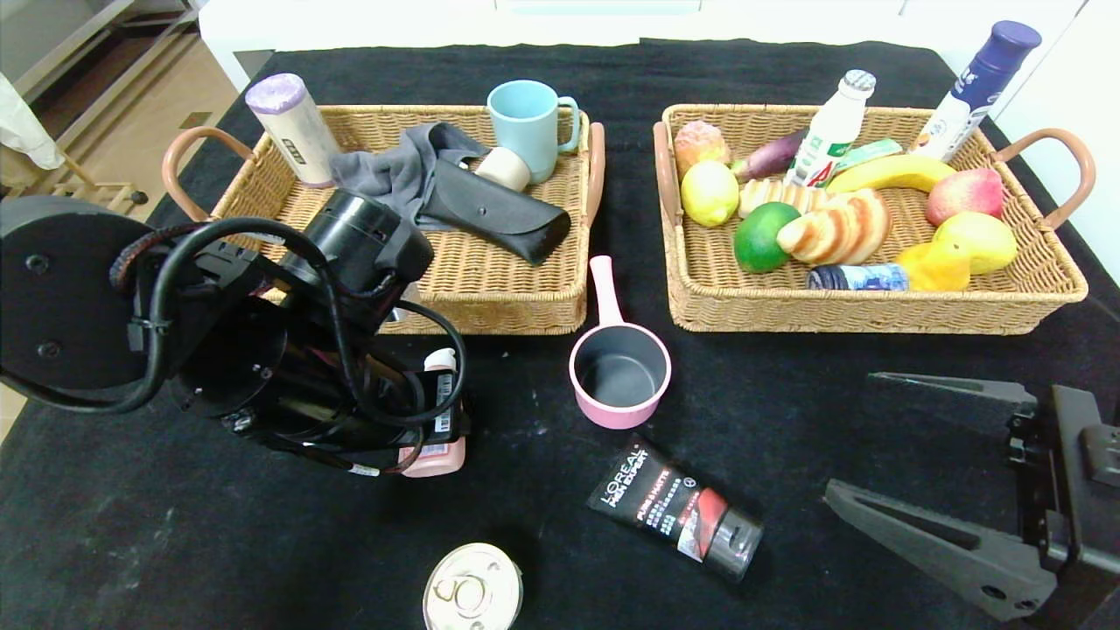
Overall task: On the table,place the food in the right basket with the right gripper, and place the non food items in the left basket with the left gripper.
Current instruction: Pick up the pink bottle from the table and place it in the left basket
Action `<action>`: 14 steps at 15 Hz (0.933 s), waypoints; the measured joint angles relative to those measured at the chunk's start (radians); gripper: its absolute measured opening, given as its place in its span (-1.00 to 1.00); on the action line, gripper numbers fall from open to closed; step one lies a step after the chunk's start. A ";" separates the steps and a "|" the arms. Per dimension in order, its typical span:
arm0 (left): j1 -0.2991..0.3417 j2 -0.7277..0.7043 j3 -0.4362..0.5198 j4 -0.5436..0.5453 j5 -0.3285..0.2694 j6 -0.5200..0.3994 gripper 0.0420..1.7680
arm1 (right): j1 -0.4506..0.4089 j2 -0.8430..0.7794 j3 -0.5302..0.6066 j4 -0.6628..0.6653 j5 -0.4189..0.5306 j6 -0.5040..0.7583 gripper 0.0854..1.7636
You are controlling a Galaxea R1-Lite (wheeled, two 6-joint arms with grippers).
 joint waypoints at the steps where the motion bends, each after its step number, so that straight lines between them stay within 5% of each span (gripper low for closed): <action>1: 0.000 0.000 0.001 0.000 0.000 0.000 -0.08 | 0.000 0.002 0.000 -0.001 0.000 0.000 0.94; 14: -0.009 -0.028 0.005 0.008 0.002 0.000 -0.09 | 0.000 0.019 0.006 0.001 0.003 0.000 0.94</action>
